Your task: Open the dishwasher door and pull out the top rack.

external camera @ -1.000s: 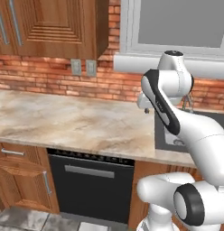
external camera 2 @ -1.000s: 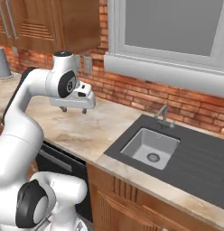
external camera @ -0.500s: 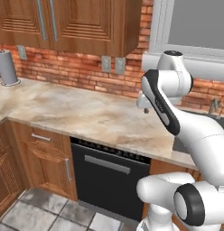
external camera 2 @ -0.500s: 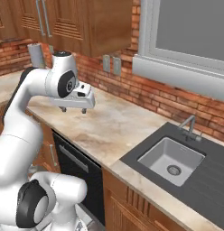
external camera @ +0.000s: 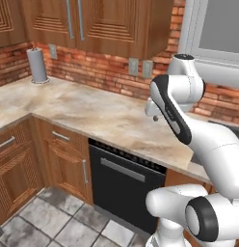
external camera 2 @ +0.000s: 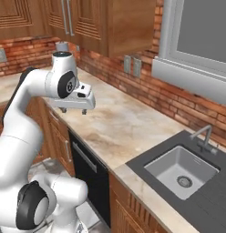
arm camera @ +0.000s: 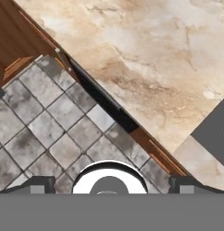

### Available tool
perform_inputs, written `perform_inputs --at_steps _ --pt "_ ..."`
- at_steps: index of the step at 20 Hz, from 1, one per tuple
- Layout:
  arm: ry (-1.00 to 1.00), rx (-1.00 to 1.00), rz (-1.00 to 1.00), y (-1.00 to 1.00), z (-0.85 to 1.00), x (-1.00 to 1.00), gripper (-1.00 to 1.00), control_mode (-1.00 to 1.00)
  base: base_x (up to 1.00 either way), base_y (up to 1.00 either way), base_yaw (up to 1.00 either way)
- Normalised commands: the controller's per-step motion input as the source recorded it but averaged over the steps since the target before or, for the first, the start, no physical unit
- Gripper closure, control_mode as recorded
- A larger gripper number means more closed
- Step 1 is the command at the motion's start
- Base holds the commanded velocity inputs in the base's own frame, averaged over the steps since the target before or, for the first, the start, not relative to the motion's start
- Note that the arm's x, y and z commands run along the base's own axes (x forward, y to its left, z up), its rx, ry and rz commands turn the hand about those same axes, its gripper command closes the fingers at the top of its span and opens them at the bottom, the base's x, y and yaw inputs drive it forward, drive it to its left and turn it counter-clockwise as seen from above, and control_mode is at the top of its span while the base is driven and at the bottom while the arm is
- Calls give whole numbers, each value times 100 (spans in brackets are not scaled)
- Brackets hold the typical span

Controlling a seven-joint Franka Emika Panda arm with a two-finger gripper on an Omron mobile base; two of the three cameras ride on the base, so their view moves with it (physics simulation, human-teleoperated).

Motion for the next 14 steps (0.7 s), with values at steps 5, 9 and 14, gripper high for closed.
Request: perform_inputs --at_steps 5,9,14 --pt "0 0 0 0 0 0 -100 100 0 -45 31" --pt "0 0 0 0 0 0 -100 100 2 -23 23" --pt "5 0 15 -3 -28 0 -100 -100 0 0 0"
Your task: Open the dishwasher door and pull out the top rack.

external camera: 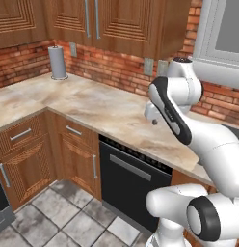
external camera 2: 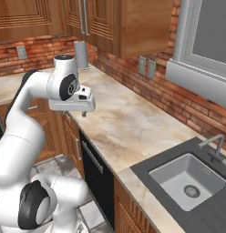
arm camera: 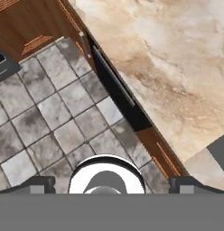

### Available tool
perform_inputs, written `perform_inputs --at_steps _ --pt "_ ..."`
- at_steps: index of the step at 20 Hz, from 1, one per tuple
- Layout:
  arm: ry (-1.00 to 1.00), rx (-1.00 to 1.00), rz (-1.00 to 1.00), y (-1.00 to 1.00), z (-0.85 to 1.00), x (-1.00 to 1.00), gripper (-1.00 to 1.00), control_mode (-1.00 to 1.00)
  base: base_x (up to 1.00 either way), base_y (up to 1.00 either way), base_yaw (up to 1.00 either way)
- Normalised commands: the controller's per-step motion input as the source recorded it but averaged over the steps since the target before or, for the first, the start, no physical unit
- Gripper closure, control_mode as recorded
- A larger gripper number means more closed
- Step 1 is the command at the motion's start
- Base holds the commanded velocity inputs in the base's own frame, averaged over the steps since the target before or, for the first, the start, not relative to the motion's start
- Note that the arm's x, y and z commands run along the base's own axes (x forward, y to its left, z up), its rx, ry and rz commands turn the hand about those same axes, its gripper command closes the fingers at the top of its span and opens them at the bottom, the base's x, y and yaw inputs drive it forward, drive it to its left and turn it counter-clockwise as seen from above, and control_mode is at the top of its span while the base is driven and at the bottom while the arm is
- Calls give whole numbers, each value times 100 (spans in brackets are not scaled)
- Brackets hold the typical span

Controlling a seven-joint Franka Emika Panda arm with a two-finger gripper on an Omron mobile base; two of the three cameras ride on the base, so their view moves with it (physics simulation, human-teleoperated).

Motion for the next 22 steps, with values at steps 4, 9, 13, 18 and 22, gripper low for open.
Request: perform_inputs --at_steps 4,9,13,18,22 --pt "8 -2 6 56 -35 0 -100 -100 0 0 0" --pt "7 -15 0 89 -42 0 -100 -100 0 0 0" --pt "3 -24 0 97 -45 0 -100 -100 0 0 0" --pt "1 -27 0 86 -45 1 -100 -100 0 0 0" --pt "0 -29 0 40 -48 14 -100 -100 0 0 0"
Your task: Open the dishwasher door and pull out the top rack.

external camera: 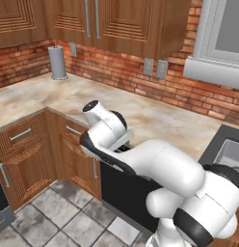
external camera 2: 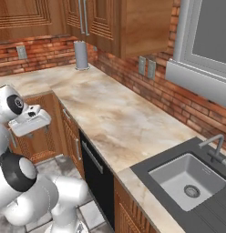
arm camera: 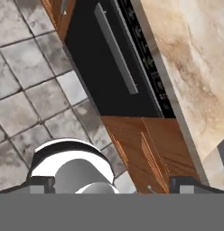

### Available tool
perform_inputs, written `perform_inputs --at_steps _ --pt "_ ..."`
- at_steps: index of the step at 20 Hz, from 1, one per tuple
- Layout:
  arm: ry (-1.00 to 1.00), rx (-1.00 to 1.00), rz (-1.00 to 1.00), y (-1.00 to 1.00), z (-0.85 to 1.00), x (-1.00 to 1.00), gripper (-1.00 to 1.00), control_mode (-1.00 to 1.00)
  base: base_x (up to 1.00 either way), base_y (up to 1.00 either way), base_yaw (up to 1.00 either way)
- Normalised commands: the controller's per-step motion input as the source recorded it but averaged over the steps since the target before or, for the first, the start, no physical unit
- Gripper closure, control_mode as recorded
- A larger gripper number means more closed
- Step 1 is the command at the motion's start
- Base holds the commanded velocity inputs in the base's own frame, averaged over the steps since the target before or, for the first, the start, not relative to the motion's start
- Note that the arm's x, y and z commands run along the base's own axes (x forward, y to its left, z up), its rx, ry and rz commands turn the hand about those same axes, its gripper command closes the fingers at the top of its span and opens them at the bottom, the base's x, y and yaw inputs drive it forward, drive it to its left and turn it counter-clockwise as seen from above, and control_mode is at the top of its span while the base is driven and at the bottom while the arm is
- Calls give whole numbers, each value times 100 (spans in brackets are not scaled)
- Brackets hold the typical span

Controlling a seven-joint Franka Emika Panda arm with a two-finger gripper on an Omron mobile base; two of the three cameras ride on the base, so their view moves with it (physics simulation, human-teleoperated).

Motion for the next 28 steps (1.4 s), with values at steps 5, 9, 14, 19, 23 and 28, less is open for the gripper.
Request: perform_inputs --at_steps 5,9,14,19,23,28 --pt "0 -27 0 5 -51 12 -100 -100 0 0 0" --pt "0 -24 0 0 -44 13 -100 -100 0 0 0" --pt "-2 -24 0 0 -41 11 -100 -100 0 0 0" --pt "-8 -24 0 0 -32 8 -100 -100 0 0 0" --pt "-3 -18 0 0 -19 11 -100 -100 0 0 0" --pt "-1 -15 0 -4 -22 17 -100 -100 0 0 0"
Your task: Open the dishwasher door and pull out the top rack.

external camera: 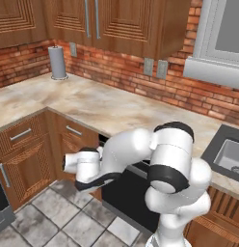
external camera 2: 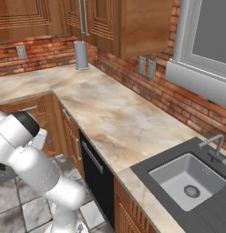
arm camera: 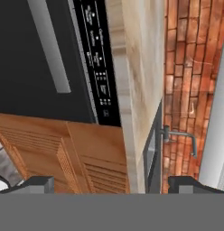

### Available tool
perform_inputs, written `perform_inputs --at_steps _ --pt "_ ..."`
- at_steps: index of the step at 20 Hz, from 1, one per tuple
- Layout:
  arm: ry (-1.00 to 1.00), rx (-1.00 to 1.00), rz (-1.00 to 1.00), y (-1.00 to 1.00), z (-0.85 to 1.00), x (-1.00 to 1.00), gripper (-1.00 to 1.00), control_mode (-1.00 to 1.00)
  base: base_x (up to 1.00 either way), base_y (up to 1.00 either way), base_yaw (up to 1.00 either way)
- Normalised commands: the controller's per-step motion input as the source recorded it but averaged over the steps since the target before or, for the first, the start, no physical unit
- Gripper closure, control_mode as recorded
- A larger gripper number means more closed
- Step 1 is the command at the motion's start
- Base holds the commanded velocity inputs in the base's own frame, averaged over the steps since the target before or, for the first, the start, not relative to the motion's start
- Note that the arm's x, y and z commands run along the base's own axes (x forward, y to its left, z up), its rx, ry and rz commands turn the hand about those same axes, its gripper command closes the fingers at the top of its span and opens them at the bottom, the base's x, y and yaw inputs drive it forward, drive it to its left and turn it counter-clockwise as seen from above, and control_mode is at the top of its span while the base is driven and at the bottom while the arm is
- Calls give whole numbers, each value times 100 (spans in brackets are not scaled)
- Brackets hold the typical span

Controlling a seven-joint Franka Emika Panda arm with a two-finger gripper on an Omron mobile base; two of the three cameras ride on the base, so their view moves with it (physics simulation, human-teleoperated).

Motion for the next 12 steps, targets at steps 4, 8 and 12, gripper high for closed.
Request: perform_inputs --at_steps 4,8,12 --pt "-2 -14 0 -17 -31 15 -100 -100 0 0 0" --pt "0 -8 0 -33 -31 8 -100 -100 0 0 0" --pt "0 -6 0 -33 -36 2 -100 -100 0 0 0"
